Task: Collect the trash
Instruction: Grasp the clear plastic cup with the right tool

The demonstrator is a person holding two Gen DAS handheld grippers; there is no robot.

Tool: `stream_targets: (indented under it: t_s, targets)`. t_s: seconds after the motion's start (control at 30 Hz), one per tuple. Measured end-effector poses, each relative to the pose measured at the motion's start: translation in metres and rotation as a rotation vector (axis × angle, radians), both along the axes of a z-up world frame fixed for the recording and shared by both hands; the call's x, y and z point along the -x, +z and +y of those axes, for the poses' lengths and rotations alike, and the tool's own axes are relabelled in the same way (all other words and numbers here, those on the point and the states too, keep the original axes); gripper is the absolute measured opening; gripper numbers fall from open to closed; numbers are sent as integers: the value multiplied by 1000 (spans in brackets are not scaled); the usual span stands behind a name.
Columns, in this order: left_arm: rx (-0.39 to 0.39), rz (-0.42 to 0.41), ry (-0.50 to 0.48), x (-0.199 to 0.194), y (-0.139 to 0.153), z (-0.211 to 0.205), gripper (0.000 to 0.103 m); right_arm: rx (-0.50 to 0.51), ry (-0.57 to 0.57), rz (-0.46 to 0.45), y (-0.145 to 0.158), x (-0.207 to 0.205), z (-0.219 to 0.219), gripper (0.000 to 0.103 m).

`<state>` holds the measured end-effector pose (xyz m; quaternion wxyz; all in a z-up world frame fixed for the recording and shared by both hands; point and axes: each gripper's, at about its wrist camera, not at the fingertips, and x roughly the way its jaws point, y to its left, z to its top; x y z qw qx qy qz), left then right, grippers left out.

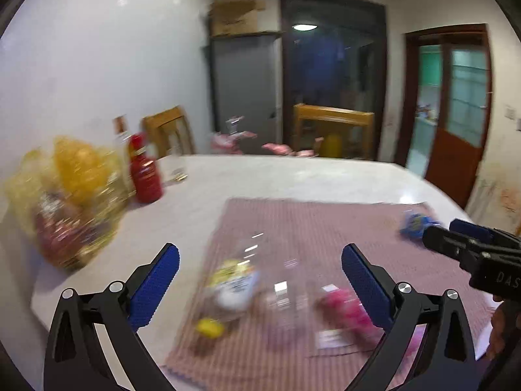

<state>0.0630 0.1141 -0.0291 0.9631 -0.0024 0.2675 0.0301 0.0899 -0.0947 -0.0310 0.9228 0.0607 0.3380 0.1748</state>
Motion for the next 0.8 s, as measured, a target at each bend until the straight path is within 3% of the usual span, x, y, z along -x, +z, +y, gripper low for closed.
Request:
stream_targets:
  t_s: [0.17,0.37,0.6,0.8]
  targets:
    - [16,52,113,1,-21,50,97,40,107,126,-37,-31,63,77]
    - [41,79,137,-1,-33,71,97,133,147,260,-77,-72,111,70]
    - [53,92,123,-8,-39,75,97,230,149,364,-115,-99,133,66]
    - [47,102,136,-10,-40,79,97,232,153,420,-134,-103,138,62]
